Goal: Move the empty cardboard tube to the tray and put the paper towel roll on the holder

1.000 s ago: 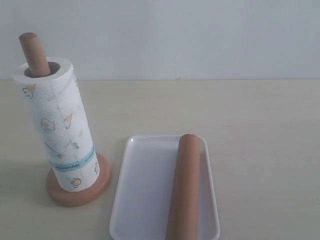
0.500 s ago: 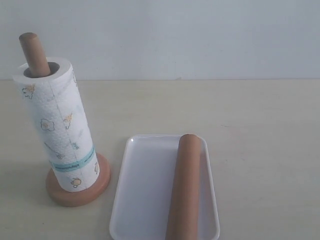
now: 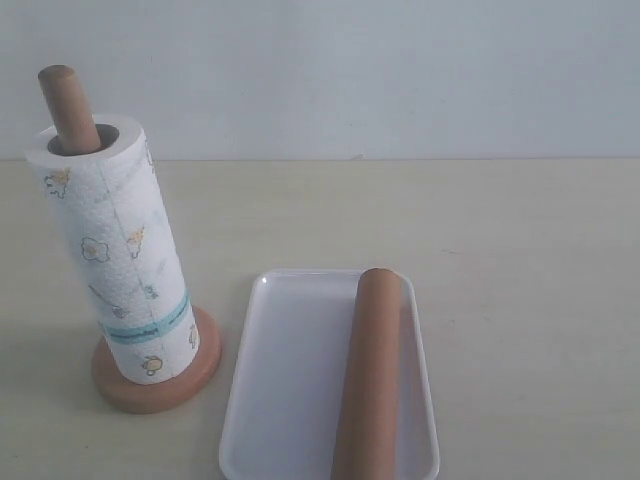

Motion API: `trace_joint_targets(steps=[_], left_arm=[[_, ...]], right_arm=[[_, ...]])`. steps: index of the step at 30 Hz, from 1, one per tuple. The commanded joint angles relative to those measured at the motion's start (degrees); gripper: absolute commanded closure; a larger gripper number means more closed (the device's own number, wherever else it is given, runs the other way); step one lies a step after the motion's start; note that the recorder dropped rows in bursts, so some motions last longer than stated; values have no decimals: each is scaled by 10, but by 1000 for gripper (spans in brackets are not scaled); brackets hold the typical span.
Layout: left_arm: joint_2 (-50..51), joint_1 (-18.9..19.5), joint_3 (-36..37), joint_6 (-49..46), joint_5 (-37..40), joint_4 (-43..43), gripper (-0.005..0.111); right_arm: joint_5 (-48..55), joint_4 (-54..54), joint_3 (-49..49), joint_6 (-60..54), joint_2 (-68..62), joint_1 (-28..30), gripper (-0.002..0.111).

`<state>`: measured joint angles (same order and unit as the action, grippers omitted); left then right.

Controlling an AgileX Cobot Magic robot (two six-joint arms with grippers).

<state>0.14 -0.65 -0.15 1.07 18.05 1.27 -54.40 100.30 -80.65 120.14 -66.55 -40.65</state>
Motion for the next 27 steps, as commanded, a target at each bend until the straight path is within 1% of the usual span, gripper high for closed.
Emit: trace_joint_targets(steps=[1, 6, 11, 13, 15, 18, 22, 23, 24, 25, 26, 27], left_arm=[[-1, 2, 1, -2, -1, -6, 103], [-1, 2, 1, -2, -1, -6, 103], [-1, 2, 1, -2, -1, -6, 103], [-1, 2, 1, -2, -1, -6, 103], [-1, 2, 1, -2, -1, -6, 103], [-1, 2, 1, -2, -1, -6, 103], [-1, 2, 1, -2, -1, -6, 103], [-1, 2, 1, -2, -1, -6, 103], [-1, 2, 1, -2, -1, -6, 103], [-1, 2, 1, -2, -1, -6, 103], [-1, 2, 1, -2, -1, -6, 103], [-1, 2, 1, -2, -1, -6, 103]], right_arm=[[-6, -4, 0, -2, 5, 2, 109], [-12, -4, 0, -9, 6, 2, 109], [-8, -4, 0, -118, 5, 2, 109], [-8, -4, 0, -130, -5, 2, 109], [20, -4, 0, -130, -15, 2, 109], [112, -4, 24, -121, -19, 2, 109], [250, -4, 101, -113, -4, 2, 109], [293, -4, 127, -113, 4, 2, 109], [372, -4, 181, -110, 18, 2, 109], [409, -4, 210, -105, 30, 2, 109], [463, -4, 267, -103, 57, 2, 109], [489, -4, 290, -103, 75, 2, 109]])
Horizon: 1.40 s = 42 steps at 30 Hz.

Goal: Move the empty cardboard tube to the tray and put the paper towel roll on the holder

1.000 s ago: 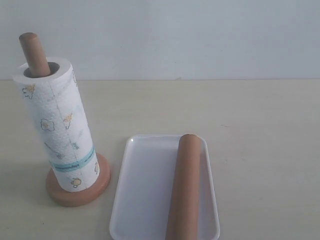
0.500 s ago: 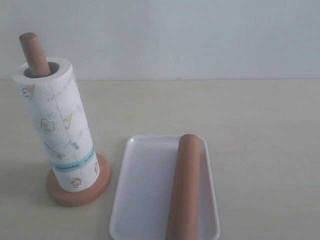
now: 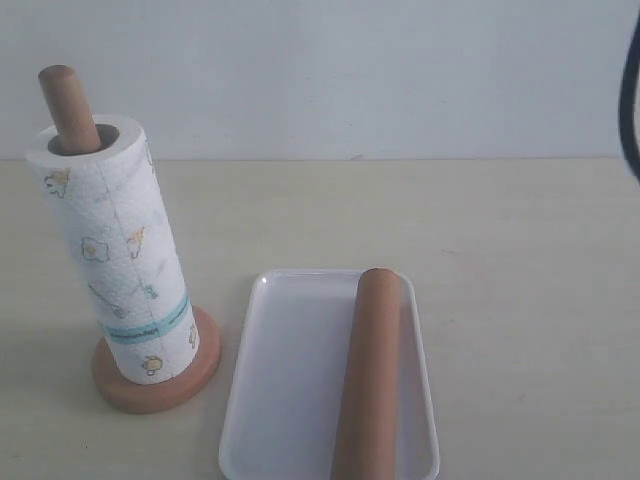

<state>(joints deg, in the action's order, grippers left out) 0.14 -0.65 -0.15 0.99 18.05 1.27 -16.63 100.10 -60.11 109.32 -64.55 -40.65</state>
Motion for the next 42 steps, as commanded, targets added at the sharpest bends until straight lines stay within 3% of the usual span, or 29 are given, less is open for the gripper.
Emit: trace_joint_targets(steps=[1, 4, 8, 14, 23, 27, 35, 42], left_arm=[[-1, 2, 1, -1, -1, -6, 103], [-1, 2, 1, -1, -1, -6, 103], [-1, 2, 1, -1, -1, -6, 103], [-1, 2, 1, -1, -1, -6, 103], [-1, 2, 1, -1, -1, -6, 103], [-1, 2, 1, -1, -1, -6, 103], [-1, 2, 1, -1, -1, -6, 103], [-1, 2, 1, -1, -1, -6, 103]], right_arm=[[154, -2, 135, 5, 90, 2, 109], [196, -2, 241, 6, 184, 27, 109], [180, -2, 377, 62, 335, 123, 109], [159, -2, 472, 72, 479, 227, 109], [141, -2, 561, 86, 646, 264, 109], [147, -2, 578, 86, 646, 266, 109], [157, -2, 601, 81, 646, 336, 109], [175, -2, 601, 66, 646, 338, 109]])
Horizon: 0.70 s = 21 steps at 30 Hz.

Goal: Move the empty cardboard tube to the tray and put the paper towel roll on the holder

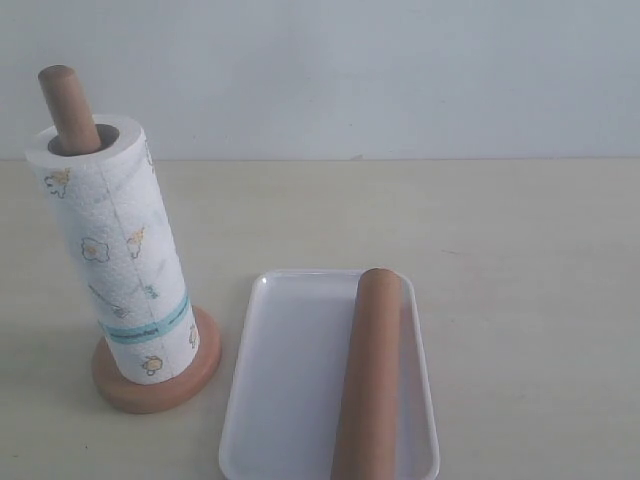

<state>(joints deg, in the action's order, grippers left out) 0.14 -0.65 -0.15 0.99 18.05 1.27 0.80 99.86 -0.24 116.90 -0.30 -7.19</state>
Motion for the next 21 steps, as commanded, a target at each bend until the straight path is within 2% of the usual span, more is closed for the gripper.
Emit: trace_joint_targets(steps=[1, 11, 15, 19, 21], left_arm=[[-1, 2, 1, -1, -1, -6, 103], [-1, 2, 1, -1, -1, -6, 103], [-1, 2, 1, -1, -1, -6, 103], [-1, 2, 1, -1, -1, -6, 103], [-1, 2, 1, -1, -1, -6, 103]], right_arm=[[-4, 1, 2, -10, 3, 4, 109], [-61, 1, 2, -11, 3, 4, 109], [-69, 1, 2, 34, 3, 4, 109], [-53, -67, 2, 13, 3, 4, 109], [-47, -124, 2, -68, 3, 4, 109]])
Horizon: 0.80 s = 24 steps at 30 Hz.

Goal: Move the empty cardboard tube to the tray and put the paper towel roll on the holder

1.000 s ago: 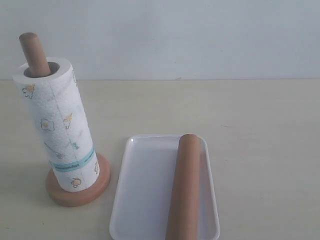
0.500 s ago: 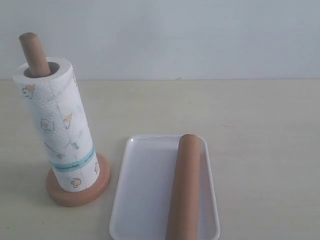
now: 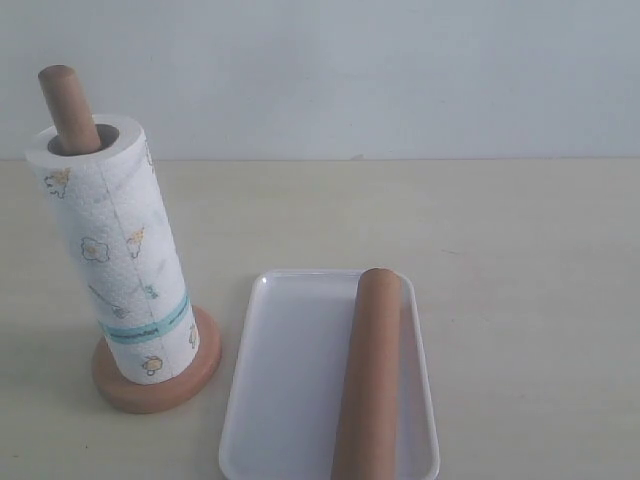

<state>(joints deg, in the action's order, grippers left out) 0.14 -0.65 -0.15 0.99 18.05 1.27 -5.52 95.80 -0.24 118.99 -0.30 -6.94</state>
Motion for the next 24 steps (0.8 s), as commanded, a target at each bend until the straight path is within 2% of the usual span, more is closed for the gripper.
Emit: trace_joint_targets(steps=[1, 4, 6, 8, 13, 15, 18, 21, 24], left_arm=[[-1, 2, 1, -1, -1, -6, 103], [-1, 2, 1, -2, -1, -6, 103], [-1, 2, 1, -2, -1, -6, 103], [-1, 2, 1, -2, -1, -6, 103], [-1, 2, 1, -2, -1, -6, 103], [-1, 2, 1, -2, -1, -6, 103], [-1, 2, 1, -2, -1, -6, 103], [-1, 2, 1, -2, -1, -6, 103], [-1, 2, 1, -2, -1, -6, 103]], right_arm=[[19, -133, 2, -137, 3, 1, 109], [17, -313, 2, -349, 3, 1, 109], [12, -392, 2, -448, 3, 1, 109], [10, -448, 2, -508, 3, 1, 109], [8, -479, 2, -603, 3, 1, 109], [11, -549, 2, -680, 3, 1, 109], [24, -731, 2, -849, 3, 1, 109], [46, -881, 2, -960, 3, 1, 109], [73, -932, 2, -1006, 3, 1, 109]])
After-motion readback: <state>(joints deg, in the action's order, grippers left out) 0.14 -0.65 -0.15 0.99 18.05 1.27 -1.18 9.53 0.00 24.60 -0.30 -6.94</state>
